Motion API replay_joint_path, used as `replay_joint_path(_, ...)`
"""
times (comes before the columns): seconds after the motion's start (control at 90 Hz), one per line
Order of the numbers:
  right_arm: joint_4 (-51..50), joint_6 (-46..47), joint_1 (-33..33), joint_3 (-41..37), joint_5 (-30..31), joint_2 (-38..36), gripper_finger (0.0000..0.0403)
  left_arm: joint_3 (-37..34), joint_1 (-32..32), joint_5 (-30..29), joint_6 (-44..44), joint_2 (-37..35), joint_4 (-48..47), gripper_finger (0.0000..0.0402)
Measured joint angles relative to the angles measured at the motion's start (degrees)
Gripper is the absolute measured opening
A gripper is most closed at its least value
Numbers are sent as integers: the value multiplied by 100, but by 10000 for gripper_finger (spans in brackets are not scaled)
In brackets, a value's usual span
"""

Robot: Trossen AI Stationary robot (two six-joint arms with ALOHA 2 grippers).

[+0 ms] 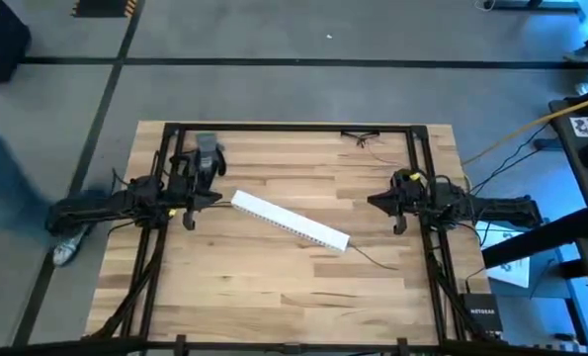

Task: Ziptie cables
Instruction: Return to Home Position

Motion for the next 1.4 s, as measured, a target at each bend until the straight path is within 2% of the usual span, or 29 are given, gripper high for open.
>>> replay_joint_path(0.167, -2, -287, 0, 0, -1, 7, 24, 0, 19, -56, 223, 9, -14, 5)
replay_joint_path(1.4, -4, -275, 0, -2, 2, 4, 24, -2, 20, -79, 209, 9, -26, 5)
